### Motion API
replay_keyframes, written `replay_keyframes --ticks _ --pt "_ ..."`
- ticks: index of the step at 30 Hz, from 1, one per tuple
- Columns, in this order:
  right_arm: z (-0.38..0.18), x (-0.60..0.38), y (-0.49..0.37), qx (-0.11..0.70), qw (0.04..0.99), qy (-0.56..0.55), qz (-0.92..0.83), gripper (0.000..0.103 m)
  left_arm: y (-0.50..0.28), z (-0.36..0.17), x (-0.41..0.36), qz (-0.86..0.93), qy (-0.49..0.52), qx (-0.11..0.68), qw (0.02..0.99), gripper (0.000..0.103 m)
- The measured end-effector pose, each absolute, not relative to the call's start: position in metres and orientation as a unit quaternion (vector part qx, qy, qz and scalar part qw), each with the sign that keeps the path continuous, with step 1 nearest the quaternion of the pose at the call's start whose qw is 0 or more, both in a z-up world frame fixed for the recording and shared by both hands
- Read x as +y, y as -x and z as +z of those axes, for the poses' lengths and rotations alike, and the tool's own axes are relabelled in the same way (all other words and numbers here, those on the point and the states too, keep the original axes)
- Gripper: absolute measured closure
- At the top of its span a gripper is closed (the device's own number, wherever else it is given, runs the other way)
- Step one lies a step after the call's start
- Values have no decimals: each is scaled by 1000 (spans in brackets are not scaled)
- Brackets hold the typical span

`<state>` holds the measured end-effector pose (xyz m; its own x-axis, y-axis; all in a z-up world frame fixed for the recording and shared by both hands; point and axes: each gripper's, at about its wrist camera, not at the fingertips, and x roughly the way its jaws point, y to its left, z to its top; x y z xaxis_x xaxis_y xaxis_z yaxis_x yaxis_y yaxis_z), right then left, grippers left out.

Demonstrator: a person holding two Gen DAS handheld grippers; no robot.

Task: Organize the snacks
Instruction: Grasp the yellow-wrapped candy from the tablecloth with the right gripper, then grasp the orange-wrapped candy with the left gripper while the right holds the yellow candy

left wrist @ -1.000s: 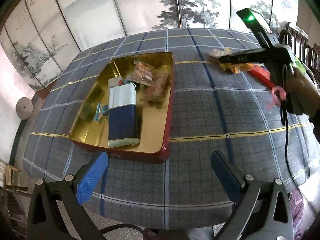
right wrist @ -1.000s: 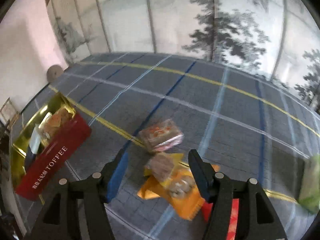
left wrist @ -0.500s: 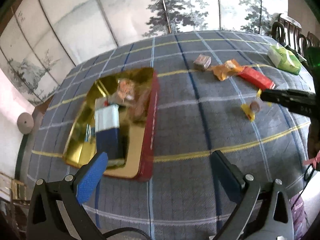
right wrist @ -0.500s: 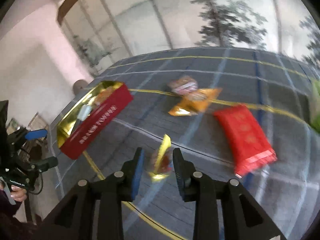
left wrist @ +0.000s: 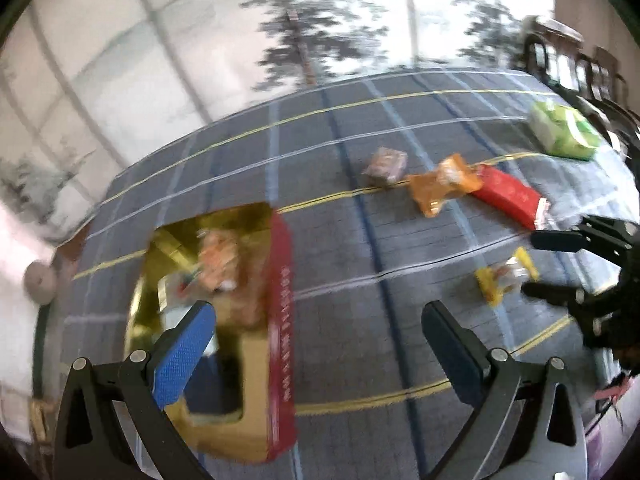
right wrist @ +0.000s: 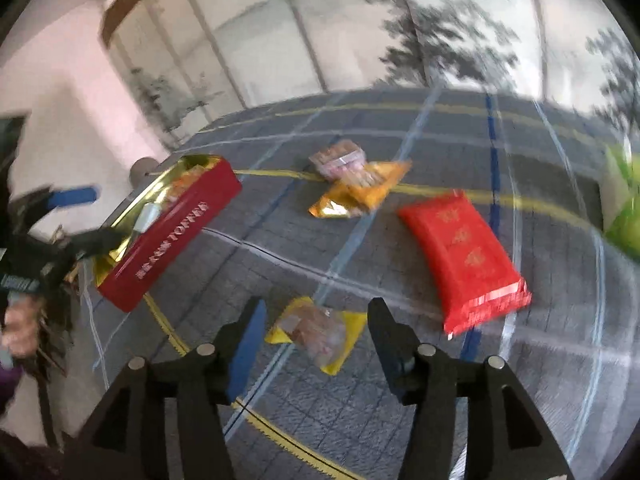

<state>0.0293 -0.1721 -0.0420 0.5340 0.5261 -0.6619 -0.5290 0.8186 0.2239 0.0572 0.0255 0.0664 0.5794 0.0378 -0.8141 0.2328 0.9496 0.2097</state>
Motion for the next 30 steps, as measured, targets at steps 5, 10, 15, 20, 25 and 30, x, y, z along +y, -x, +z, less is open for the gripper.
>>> replay_keyframes --ticks 5,10,15,20,25,30 --pt "-38 -148 -31 392 834 118 371 39 -84 63 18 -62 -166 459 871 1" --pt "-47 -127 -49 406 794 216 397 39 -106 61 22 -78 -119 481 865 1" --pt "-63 -127 -55 438 774 223 399 71 -116 60 7 -130 -130 472 862 1" --pt "-66 -179 -26 421 830 164 328 76 -115 60 -39 -228 -233 423 846 1" --pt "-69 -262 3 393 894 49 207 76 -125 53 -82 -319 -320 388 803 9" --pt "-64 -292 18 371 912 -17 174 76 -154 39 -104 -359 -343 405 768 20"
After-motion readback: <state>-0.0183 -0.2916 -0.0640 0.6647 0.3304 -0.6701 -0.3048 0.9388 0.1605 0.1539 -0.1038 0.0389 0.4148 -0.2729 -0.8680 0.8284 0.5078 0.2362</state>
